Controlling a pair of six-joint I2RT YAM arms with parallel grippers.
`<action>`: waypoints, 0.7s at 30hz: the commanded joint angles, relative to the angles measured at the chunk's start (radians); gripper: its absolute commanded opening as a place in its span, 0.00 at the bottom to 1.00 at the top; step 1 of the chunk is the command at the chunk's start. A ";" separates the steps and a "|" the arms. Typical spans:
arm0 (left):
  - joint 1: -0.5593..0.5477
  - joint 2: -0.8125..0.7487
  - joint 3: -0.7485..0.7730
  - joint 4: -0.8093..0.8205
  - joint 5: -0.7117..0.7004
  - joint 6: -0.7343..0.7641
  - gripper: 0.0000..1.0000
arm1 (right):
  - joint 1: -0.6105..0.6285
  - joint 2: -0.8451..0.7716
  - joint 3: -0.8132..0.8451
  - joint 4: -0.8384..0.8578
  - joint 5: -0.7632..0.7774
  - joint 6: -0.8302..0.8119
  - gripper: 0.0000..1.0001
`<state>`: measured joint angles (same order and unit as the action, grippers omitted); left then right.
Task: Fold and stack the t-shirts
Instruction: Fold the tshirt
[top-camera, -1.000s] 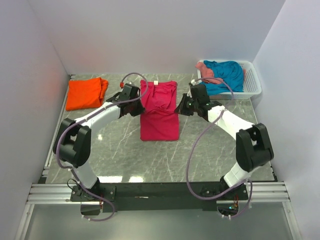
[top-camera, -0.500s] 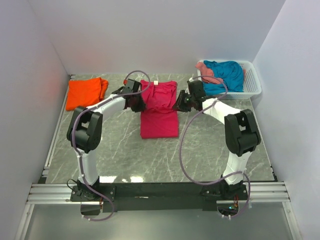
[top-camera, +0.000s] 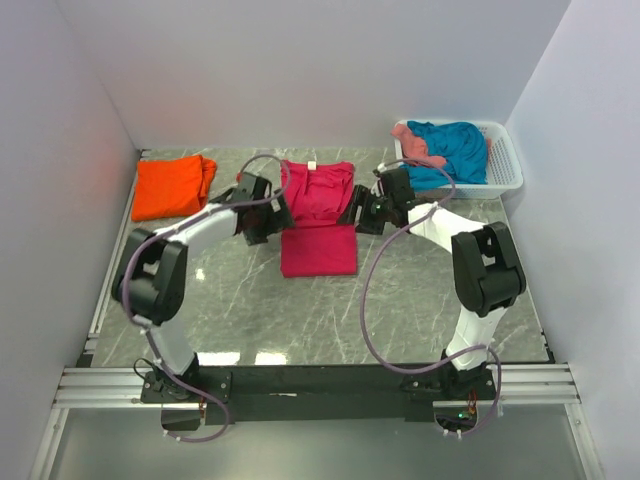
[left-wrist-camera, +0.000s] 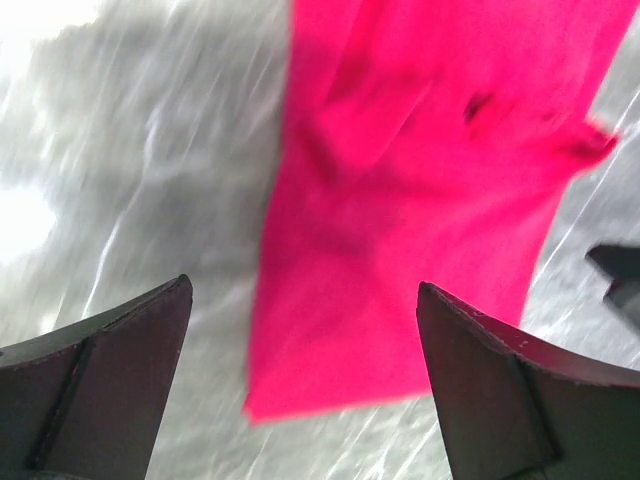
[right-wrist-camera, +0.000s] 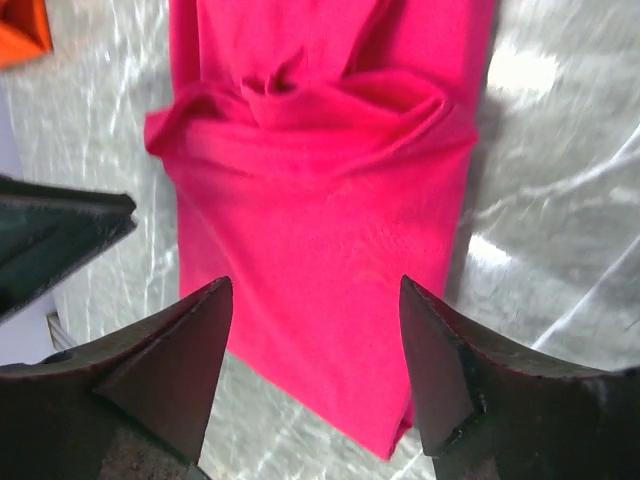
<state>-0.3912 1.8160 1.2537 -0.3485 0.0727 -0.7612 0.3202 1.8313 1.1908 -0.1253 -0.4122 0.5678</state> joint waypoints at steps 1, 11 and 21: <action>0.000 -0.141 -0.145 0.026 0.018 -0.027 0.99 | 0.034 -0.041 -0.016 0.049 -0.051 -0.034 0.75; 0.000 -0.504 -0.502 -0.021 -0.045 -0.104 0.99 | 0.125 0.169 0.199 -0.010 0.022 -0.068 0.75; 0.000 -0.642 -0.530 -0.118 -0.134 -0.122 0.99 | 0.155 0.298 0.322 -0.001 0.085 -0.052 0.75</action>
<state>-0.3912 1.1988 0.7120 -0.4381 -0.0151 -0.8669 0.4610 2.1254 1.4677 -0.1486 -0.3843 0.5285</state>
